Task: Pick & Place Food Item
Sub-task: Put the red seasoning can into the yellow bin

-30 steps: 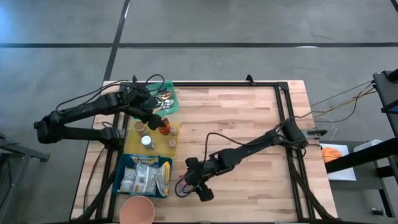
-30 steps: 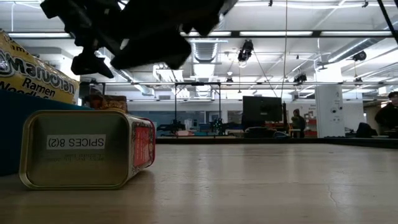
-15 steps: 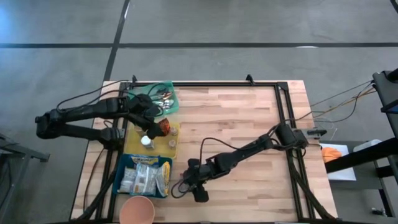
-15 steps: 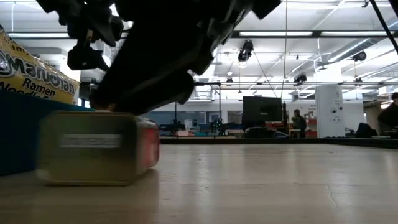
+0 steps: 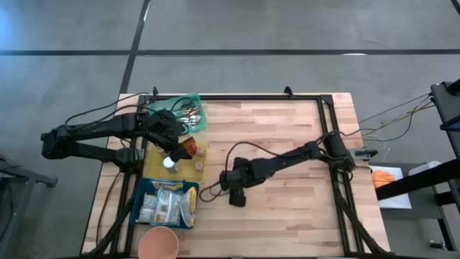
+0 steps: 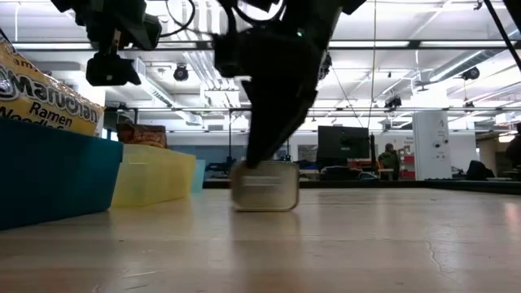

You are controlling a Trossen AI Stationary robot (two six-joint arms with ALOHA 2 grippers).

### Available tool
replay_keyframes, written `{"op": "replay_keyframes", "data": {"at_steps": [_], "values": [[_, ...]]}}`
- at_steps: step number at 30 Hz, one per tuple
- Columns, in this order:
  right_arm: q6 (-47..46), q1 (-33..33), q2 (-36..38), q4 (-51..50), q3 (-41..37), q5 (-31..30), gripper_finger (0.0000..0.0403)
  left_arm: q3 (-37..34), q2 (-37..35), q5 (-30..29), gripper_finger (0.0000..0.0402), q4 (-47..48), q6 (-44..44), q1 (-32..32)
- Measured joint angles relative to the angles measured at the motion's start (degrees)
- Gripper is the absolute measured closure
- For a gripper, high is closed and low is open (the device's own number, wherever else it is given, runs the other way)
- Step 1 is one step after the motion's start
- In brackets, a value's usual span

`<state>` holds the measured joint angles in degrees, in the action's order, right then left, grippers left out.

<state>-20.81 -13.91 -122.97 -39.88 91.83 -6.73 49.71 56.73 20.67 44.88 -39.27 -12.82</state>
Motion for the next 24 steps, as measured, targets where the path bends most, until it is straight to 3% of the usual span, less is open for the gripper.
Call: {"op": "replay_keyframes", "data": {"at_steps": [6,12,16,19,24], "values": [[-9.43,0.49,4.38,-8.11,-0.63,-5.93,0.0170,1.70,0.00,-0.01,0.0125,0.02,0.27,-0.02],[-37.37,-2.59,14.18,-9.44,-0.28,-19.02,0.0170,3.08,0.00,-0.01,0.0125,-0.05,0.23,0.00],[-56.48,-5.34,15.86,-13.88,-0.55,-26.19,0.0170,3.26,0.00,-0.03,0.0125,-0.09,-0.25,0.02],[-65.87,-6.06,16.27,-16.45,-0.44,-27.14,0.0170,3.26,0.02,-0.03,0.0125,-0.33,-1.98,0.02],[-76.31,-5.86,15.75,-18.40,-1.59,-22.97,0.0170,3.26,0.00,-0.03,0.0125,-0.46,-3.68,0.02]]}}
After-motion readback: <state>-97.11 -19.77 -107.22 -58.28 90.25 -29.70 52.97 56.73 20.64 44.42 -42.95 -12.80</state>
